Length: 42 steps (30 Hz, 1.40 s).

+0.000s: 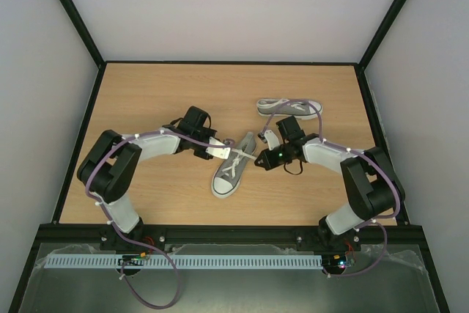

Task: Tie the shoes
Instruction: Tie the shoelace on the shoe.

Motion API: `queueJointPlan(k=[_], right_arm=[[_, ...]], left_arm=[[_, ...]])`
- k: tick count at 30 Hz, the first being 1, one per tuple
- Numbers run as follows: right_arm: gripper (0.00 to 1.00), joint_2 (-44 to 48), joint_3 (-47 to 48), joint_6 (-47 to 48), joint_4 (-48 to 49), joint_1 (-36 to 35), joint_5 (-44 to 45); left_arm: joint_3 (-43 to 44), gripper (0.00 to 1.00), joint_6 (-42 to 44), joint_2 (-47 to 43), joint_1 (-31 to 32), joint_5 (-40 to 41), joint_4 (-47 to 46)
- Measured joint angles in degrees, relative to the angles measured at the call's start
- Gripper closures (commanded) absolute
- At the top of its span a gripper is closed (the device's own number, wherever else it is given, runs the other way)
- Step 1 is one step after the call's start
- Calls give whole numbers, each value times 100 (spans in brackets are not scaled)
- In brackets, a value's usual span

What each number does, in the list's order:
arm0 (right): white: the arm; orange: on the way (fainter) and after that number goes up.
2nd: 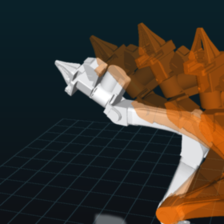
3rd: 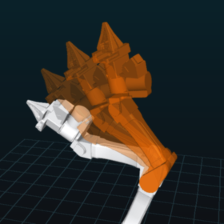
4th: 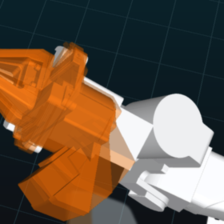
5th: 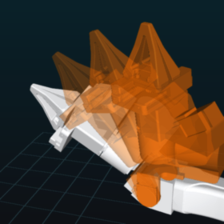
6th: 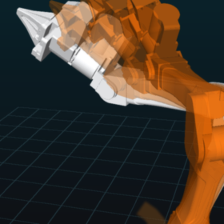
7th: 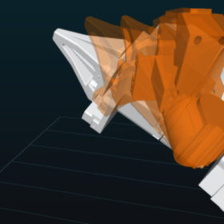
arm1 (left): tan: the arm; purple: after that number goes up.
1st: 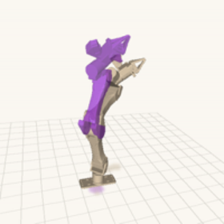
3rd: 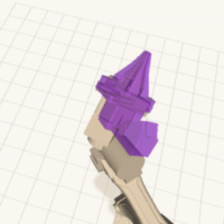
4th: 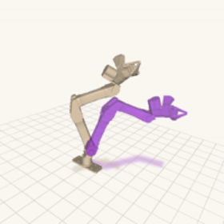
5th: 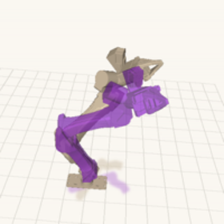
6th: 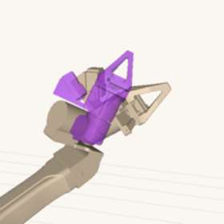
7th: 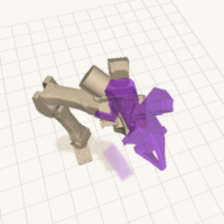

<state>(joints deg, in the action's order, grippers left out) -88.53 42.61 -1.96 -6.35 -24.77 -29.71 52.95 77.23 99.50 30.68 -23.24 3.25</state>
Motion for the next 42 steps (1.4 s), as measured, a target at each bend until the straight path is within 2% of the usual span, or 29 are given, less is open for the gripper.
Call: queueJointPlan(k=[11, 12, 13, 15, 16, 18, 22, 24, 31, 32, 35, 38, 42], right_arm=[[99, -188, 162, -2, -2, 0, -2], [94, -195, 162, -2, -2, 0, -2], [83, -203, 162, 0, -2, 0, -4], [59, -203, 164, 4, -2, 0, -9], [53, -201, 164, -11, -4, 0, -20], [47, -173, 166, 22, -11, 0, -28], [44, 149, 181, 114, -101, 0, -9], [43, 356, 203, 140, -168, 13, 17], [41, 1073, 275, -157, -212, 245, 192], [41, 1126, 275, -249, -188, 267, 243], [39, 1252, 273, -544, -107, 291, 428], [36, 1419, 271, -811, -103, 313, 682], [38, 1593, 249, -1071, -70, 337, 809]], left_arm=[[-210, 98, 33, 0, 7, -20, -118], [-232, 98, 35, 0, 7, -28, -120], [-245, 94, 37, 0, 9, -39, -120], [-245, 76, 37, -4, 15, -57, -122], [-245, 67, 13, -11, 15, -68, -116], [-245, 53, 66, -37, 15, -92, -96], [-262, 33, 107, -293, 15, -81, 146], [-313, 28, 144, -503, 15, -57, 258], [-549, 25, -234, -1379, 76, 85, 837], [-549, 21, -361, -1467, 101, 92, 914], [-614, 3, -896, -1818, 258, 131, 1182], [-828, 1, -1329, -2162, 387, 105, 1325], [-1172, 1, -1744, -2455, 420, 109, 1292]])
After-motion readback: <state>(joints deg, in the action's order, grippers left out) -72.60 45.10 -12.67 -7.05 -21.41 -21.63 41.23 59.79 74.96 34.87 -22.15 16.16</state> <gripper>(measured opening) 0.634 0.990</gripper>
